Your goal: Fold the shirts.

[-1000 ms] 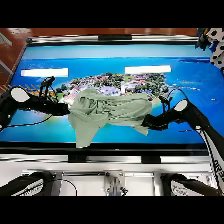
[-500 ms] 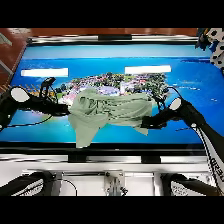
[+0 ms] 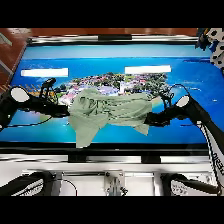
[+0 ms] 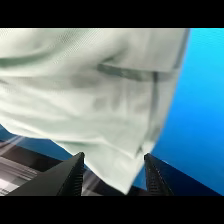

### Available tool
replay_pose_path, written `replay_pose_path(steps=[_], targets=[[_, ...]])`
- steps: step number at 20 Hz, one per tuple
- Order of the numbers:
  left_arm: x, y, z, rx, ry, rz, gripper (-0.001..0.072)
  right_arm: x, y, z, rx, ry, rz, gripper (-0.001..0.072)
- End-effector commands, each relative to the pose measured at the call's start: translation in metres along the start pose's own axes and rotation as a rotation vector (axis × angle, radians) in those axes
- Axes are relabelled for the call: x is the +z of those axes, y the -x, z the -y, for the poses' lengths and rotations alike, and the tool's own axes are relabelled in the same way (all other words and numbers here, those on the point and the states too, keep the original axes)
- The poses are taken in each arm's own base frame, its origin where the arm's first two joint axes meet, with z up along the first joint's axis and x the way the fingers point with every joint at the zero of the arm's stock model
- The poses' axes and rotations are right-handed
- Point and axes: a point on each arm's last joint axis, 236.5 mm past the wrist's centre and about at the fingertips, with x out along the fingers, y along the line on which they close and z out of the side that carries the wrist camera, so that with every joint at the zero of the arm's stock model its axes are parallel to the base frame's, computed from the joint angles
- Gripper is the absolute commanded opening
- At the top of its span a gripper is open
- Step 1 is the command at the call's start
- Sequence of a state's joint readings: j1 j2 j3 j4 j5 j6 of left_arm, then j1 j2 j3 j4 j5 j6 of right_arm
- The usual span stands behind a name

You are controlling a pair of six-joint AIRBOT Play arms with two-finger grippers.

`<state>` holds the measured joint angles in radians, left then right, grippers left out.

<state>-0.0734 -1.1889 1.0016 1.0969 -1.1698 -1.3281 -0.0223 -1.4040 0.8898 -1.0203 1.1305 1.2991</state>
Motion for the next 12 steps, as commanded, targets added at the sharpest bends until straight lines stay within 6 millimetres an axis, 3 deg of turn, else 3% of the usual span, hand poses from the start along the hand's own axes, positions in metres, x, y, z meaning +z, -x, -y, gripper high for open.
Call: replay_pose_path(steps=[1,4,6,12], targets=[[0.000,0.000,0.000,0.000,0.000,-0.001,0.0033,0.006,-0.012,-0.003,0.054,-0.027,-0.001,0.0507],[0.000,0.000,0.000,0.000,0.000,0.000,0.0033,0.005,-0.016,-0.004,0.064,-0.033,-0.012,0.0504],[0.000,0.000,0.000,0.000,0.000,0.000,0.0032,0.002,-0.015,-0.011,0.094,-0.030,-0.023,0.0434],[0.000,0.001,-0.001,0.004,-0.002,-0.001,0.0032,-0.005,-0.014,-0.017,0.120,-0.014,-0.052,0.0411]])
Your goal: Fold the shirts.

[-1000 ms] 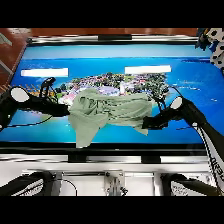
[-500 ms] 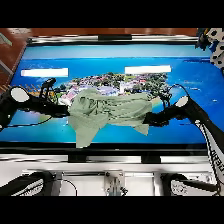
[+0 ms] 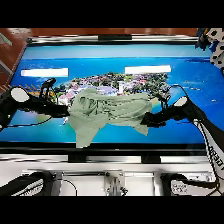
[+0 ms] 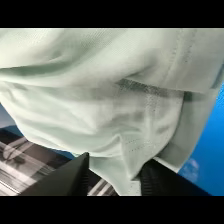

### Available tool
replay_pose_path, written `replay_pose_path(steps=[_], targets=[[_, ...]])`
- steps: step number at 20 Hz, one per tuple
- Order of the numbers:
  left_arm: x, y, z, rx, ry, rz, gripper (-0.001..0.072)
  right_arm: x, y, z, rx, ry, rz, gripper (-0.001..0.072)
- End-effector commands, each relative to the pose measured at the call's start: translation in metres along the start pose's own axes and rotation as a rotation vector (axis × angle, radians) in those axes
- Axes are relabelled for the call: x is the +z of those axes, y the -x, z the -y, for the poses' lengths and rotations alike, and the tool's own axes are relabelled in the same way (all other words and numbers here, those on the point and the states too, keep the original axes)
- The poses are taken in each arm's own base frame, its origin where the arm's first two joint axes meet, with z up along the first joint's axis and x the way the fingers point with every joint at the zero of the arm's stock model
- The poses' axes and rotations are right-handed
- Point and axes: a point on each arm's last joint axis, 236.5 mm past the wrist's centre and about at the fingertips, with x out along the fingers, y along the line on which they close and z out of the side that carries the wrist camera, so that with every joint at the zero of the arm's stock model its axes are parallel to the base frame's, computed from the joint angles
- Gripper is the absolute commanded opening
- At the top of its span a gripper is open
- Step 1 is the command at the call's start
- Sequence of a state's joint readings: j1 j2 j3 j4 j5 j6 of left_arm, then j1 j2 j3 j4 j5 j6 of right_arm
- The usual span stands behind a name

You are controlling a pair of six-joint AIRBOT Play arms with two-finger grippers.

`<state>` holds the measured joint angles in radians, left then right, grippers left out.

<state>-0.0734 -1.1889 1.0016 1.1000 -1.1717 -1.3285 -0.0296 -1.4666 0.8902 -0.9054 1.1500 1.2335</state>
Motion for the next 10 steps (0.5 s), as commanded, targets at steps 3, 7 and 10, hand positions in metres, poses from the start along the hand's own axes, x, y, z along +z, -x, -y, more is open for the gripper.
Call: replay_pose_path(steps=[3,7,10], targets=[[0.000,0.001,-0.001,0.004,-0.003,0.002,0.0033,-0.004,0.000,-0.005,0.021,0.006,-0.019,0.0058],[0.032,0.030,0.000,0.021,-0.025,0.099,0.0032,0.010,0.042,-0.041,0.087,0.063,0.084,0.0058],[0.099,0.121,0.027,0.044,-0.121,0.346,0.0032,0.037,0.150,-0.099,0.106,0.242,0.329,0.0058]])
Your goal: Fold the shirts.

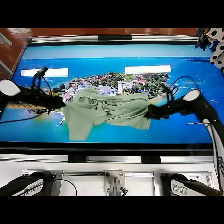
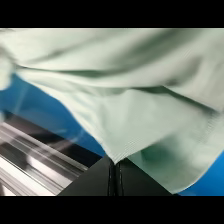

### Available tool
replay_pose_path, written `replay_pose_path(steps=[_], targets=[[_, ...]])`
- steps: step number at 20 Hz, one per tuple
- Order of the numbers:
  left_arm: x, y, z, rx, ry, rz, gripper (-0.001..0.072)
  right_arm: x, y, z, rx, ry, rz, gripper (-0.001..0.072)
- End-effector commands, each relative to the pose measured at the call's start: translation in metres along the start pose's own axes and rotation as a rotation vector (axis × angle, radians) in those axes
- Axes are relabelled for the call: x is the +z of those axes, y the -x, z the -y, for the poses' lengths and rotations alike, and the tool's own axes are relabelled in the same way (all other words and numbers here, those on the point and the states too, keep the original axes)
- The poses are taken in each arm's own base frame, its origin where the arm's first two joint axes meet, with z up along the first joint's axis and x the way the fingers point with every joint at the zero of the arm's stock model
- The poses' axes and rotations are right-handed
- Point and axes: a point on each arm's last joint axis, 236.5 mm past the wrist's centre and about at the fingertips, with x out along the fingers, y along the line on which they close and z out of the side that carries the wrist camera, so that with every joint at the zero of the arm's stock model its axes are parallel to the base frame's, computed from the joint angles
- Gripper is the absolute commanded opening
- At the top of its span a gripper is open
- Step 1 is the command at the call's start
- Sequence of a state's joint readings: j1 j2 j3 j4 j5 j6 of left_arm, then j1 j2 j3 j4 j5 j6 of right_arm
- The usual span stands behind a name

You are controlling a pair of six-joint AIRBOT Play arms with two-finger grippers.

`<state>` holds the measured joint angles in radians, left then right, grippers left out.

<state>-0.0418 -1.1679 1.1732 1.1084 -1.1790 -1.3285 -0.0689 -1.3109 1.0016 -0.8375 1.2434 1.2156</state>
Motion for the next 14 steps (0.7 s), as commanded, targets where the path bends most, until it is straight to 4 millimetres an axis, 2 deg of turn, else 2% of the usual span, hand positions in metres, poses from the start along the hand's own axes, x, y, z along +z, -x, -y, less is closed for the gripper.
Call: replay_pose_path(steps=[1,3,4,5,7,8,9,11,12,14], targets=[[0.085,0.098,0.031,0.024,-0.119,0.276,0.0032,0.045,0.112,-0.071,0.013,0.201,0.275,0.0058],[0.137,0.196,0.073,0.039,-0.231,0.531,0.0032,0.068,0.220,-0.126,-0.072,0.363,0.571,0.0058],[0.154,0.247,0.095,0.041,-0.263,0.667,0.0032,0.070,0.277,-0.151,-0.154,0.422,0.723,0.0058],[0.167,0.302,0.117,0.036,-0.283,0.818,0.0032,0.066,0.325,-0.173,-0.227,0.464,0.850,0.0058],[0.172,0.390,0.154,0.004,-0.299,1.064,0.0032,0.042,0.402,-0.227,-0.302,0.565,1.059,0.0058],[0.168,0.417,0.164,-0.012,-0.296,1.146,0.0032,0.026,0.427,-0.253,-0.310,0.618,1.134,0.0058],[0.161,0.437,0.171,-0.015,-0.300,1.203,0.0032,0.013,0.446,-0.273,-0.303,0.646,1.194,0.0058],[0.145,0.451,0.163,0.060,-0.300,1.231,0.0032,-0.008,0.471,-0.296,-0.303,0.667,1.284,0.0058],[0.137,0.451,0.151,0.113,-0.270,1.220,0.0032,-0.014,0.476,-0.294,-0.332,0.657,1.299,0.0058],[0.119,0.446,0.116,0.244,-0.181,1.165,0.0032,-0.022,0.479,-0.272,-0.435,0.600,1.279,0.0058]])
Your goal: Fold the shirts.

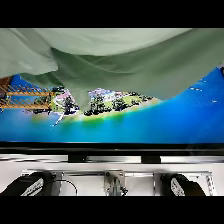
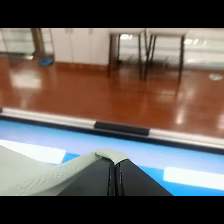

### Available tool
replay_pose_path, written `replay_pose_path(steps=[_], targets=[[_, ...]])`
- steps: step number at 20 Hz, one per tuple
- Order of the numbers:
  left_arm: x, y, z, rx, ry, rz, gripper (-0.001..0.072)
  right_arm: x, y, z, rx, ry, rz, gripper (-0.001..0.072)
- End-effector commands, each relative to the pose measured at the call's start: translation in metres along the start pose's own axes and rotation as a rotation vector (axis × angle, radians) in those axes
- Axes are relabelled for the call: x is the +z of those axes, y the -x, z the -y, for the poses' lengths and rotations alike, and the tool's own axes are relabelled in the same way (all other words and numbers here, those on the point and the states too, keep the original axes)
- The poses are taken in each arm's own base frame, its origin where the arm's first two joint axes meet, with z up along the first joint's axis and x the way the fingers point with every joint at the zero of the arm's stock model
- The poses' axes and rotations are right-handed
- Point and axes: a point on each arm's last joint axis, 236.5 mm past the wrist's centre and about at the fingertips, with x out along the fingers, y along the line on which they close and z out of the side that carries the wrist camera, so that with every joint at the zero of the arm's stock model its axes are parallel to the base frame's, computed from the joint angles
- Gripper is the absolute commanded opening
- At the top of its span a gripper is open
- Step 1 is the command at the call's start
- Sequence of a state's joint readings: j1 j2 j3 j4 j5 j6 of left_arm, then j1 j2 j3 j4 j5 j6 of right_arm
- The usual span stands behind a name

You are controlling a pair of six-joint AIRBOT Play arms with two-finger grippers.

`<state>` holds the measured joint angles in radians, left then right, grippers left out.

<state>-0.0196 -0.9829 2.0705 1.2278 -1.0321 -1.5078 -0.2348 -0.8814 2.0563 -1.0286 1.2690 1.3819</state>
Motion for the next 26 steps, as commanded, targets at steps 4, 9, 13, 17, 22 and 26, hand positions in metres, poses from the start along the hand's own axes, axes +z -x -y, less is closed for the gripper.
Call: replay_pose_path(steps=[4,9,13,17,22,26], targets=[[-0.032,0.050,-0.053,0.280,-0.014,-0.144,0.0032,-0.020,0.045,0.043,-0.268,0.010,-0.109,0.0059],[0.001,0.047,-0.011,0.105,-0.007,-0.007,0.0032,-0.005,0.041,0.029,-0.210,0.008,-0.044,0.0058],[0.000,0.068,0.001,0.084,-0.051,-0.020,0.0032,-0.018,0.052,0.017,-0.186,0.007,-0.097,0.0058],[-0.018,0.098,0.009,0.085,-0.068,-0.103,0.0032,-0.028,0.082,0.000,-0.184,0.010,-0.122,0.0058],[-0.039,0.119,-0.012,0.187,-0.096,-0.199,0.0032,-0.045,0.108,0.018,-0.312,-0.062,-0.170,0.0058],[-0.060,0.109,-0.017,0.188,-0.083,-0.284,0.0032,-0.076,0.098,0.033,-0.343,-0.119,-0.318,0.0058]])
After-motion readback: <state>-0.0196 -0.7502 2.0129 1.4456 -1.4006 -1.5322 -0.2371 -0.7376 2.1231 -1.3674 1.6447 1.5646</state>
